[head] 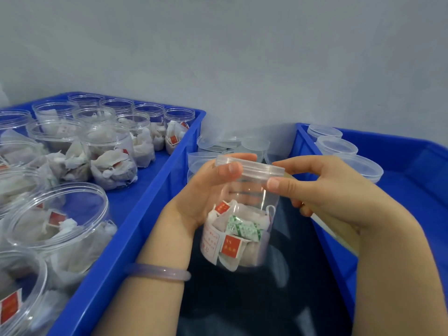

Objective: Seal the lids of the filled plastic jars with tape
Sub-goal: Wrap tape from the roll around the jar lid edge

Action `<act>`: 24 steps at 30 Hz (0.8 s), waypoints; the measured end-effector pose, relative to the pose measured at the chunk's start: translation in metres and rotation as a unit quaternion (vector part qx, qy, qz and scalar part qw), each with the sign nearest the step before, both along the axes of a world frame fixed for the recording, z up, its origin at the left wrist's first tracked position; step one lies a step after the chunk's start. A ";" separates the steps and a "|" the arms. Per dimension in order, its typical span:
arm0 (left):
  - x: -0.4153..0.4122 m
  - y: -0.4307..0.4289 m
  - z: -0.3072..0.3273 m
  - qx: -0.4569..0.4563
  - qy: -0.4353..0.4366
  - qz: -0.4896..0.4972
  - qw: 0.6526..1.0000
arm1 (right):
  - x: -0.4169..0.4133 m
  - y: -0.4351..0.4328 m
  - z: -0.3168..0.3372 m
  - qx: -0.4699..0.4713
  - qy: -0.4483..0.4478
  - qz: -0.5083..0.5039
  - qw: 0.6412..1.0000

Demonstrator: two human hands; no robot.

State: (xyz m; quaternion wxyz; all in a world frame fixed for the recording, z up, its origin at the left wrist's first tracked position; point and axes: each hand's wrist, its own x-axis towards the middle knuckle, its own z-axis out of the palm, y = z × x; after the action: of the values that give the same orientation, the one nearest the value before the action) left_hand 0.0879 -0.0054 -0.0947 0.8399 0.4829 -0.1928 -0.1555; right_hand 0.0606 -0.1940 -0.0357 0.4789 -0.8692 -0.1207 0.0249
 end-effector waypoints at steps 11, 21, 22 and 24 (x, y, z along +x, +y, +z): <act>0.004 -0.009 0.006 0.072 -0.091 0.305 0.945 | 0.009 0.014 -0.008 0.084 0.007 -0.016 0.996; 0.001 -0.022 0.002 0.242 -0.147 0.342 0.896 | 0.014 0.018 -0.014 0.073 -0.020 0.058 0.995; 0.001 -0.023 0.002 0.243 -0.138 0.358 0.891 | 0.013 0.017 -0.015 0.052 -0.022 0.071 0.996; -0.001 -0.025 0.004 0.245 -0.123 0.392 0.878 | 0.014 0.016 -0.016 0.016 -0.029 0.070 0.997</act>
State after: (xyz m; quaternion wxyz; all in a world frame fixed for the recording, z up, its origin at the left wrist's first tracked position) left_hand 0.0868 -0.0308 -0.0908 0.6562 0.7248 -0.0453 0.2050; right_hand 0.0750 -0.1779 -0.0513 0.4863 -0.8511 -0.1952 0.0315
